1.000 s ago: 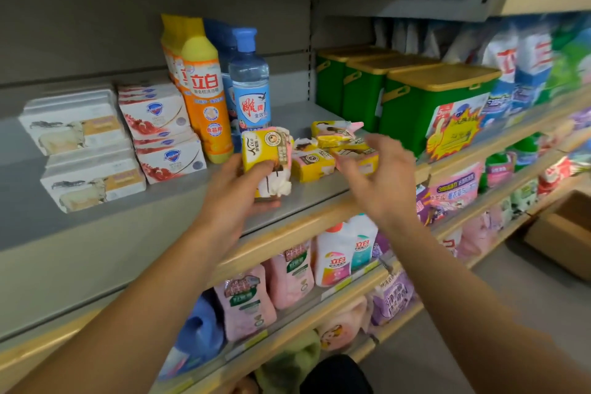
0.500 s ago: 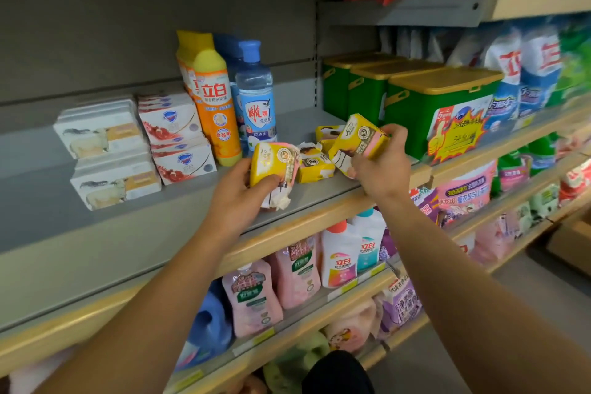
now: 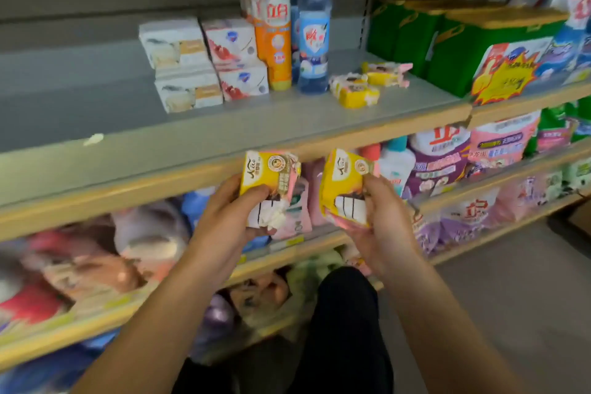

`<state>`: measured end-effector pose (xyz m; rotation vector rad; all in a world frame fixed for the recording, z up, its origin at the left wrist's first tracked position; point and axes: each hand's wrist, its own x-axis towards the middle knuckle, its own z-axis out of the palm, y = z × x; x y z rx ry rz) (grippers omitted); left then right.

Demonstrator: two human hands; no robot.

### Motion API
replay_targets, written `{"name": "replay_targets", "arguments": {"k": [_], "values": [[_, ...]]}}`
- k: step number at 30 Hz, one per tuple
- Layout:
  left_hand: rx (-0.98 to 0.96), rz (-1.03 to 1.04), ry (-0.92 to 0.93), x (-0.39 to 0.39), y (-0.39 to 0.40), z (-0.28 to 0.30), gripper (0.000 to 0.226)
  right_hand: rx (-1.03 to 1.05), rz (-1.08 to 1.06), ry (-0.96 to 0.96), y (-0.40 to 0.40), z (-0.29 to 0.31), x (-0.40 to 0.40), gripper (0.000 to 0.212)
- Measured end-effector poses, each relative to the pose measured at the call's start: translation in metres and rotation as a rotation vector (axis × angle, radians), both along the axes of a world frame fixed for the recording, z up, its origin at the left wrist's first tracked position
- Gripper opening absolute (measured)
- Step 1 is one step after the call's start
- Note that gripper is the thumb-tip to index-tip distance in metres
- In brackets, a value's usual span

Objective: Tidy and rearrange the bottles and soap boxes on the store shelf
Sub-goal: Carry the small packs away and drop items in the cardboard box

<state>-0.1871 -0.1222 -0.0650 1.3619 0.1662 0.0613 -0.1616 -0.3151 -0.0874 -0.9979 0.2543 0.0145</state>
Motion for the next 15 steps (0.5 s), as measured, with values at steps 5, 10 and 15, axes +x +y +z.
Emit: {"name": "replay_targets", "arguments": {"k": [5,10,15], "values": [[-0.083,0.035,0.210,-0.047,0.028,-0.057,0.023,-0.107,0.111,0.188,0.029,-0.075,-0.043,0.020],[-0.061,0.049,0.445,-0.049,0.039,-0.116,0.014,-0.200,0.149,0.383,0.039,-0.134,-0.043,0.030],[-0.043,0.089,0.711,-0.037,0.032,-0.158,0.012,-0.287,0.179,0.527,0.027,-0.169,-0.039,0.037]]}}
